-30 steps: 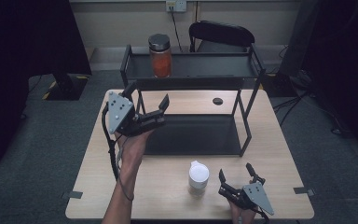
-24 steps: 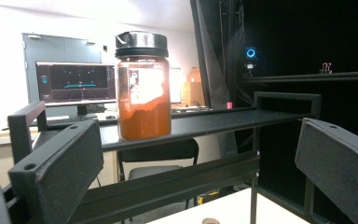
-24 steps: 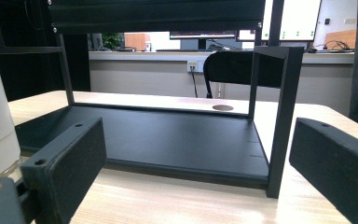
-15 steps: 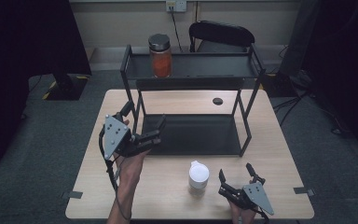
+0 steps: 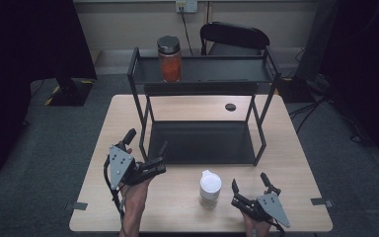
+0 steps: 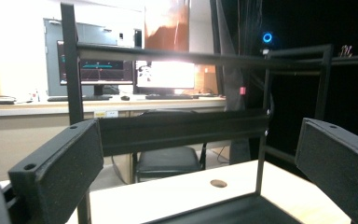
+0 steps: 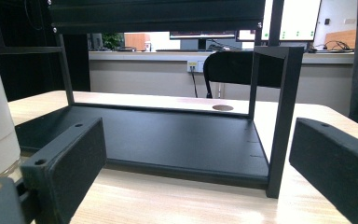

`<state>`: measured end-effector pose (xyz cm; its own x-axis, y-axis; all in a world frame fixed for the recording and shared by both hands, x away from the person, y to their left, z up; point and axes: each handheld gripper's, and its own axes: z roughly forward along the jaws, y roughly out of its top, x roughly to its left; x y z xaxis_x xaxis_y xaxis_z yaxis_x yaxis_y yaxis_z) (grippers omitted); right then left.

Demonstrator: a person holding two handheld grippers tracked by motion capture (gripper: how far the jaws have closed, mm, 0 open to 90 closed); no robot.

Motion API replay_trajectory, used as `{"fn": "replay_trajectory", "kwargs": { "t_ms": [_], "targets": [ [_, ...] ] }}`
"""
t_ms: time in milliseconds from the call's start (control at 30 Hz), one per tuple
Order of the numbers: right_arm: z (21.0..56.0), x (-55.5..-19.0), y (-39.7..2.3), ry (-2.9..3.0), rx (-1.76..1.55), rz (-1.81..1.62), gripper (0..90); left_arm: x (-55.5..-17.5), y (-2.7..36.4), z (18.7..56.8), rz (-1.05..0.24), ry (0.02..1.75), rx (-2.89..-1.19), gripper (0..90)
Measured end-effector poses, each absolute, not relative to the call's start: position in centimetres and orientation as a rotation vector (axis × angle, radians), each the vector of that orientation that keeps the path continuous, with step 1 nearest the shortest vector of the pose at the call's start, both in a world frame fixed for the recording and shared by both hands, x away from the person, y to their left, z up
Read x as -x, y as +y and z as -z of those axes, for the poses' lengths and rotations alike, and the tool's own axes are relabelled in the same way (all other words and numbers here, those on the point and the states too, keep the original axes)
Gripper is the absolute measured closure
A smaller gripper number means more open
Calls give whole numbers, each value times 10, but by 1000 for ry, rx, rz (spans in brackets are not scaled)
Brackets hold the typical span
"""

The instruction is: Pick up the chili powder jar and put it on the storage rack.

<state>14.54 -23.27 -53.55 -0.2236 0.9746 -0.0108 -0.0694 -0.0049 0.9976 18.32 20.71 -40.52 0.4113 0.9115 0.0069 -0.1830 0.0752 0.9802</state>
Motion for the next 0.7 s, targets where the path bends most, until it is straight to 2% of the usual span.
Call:
{"fn": "replay_trajectory", "kwargs": {
  "t_ms": [700],
  "targets": [
    [536,-145,-233,1321,-1040,-1403,29,-164,209,468,-963,862,-1237,16]
  ]
}}
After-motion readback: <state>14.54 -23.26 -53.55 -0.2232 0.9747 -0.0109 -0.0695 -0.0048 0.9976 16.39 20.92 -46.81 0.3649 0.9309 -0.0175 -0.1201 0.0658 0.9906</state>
